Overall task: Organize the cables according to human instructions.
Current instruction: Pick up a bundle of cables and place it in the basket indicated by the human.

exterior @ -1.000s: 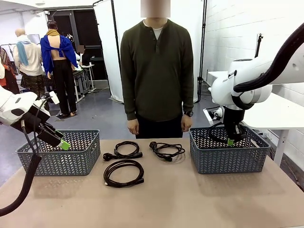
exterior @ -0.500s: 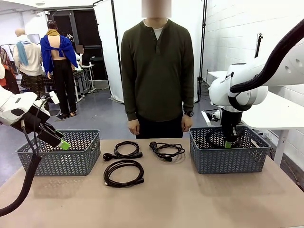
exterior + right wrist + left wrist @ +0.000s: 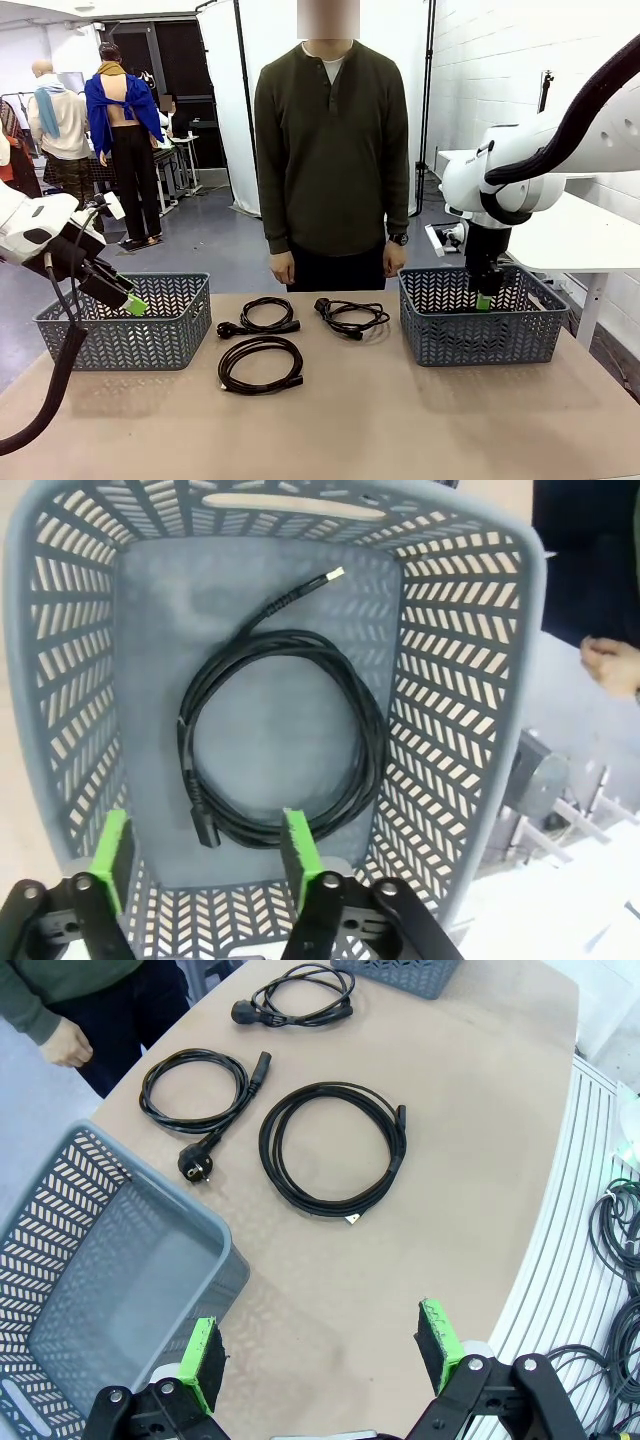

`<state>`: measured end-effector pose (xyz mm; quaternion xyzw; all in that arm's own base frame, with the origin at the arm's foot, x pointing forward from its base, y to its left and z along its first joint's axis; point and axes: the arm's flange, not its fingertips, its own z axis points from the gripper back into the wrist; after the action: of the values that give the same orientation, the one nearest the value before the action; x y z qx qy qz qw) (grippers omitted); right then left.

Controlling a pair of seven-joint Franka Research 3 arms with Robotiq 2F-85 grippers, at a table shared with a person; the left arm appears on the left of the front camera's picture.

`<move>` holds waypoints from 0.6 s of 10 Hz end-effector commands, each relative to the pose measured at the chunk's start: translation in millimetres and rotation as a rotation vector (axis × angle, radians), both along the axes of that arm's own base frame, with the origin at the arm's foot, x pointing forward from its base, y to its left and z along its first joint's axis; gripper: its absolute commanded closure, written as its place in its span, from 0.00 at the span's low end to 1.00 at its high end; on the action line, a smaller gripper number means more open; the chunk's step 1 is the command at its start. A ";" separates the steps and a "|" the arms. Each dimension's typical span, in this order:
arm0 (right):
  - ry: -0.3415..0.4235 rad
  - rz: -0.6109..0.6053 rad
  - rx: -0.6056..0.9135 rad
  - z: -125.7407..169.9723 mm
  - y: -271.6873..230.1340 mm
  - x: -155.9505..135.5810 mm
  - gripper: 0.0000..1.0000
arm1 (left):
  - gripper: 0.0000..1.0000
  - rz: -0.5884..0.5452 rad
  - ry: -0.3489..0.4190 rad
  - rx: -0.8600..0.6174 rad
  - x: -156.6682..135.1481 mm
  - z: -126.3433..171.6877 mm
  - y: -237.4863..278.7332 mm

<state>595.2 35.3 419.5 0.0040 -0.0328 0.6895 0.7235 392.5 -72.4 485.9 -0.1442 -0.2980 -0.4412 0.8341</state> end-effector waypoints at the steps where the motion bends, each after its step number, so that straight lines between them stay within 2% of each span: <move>1: 0.012 0.006 0.022 8.2 0.2 3.6 0.00 | 0.00 -0.019 -0.004 -0.015 2.7 -0.9 3.1; 4: 0.012 0.000 0.010 13.4 1.3 4.1 0.00 | 0.00 -0.019 -0.004 -0.015 2.7 -0.9 3.1; 5: -0.022 -0.021 0.008 14.2 3.3 4.1 0.00 | 0.00 -0.019 -0.004 -0.015 2.7 -0.9 3.1; 6: -0.002 0.002 0.002 10.2 1.2 2.7 0.00 | 0.00 -0.019 -0.004 -0.015 2.7 -0.9 3.1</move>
<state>598.0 37.3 431.0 0.0028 -0.0353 0.6897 0.7232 392.5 -72.4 485.9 -0.1442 -0.2980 -0.4412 0.8341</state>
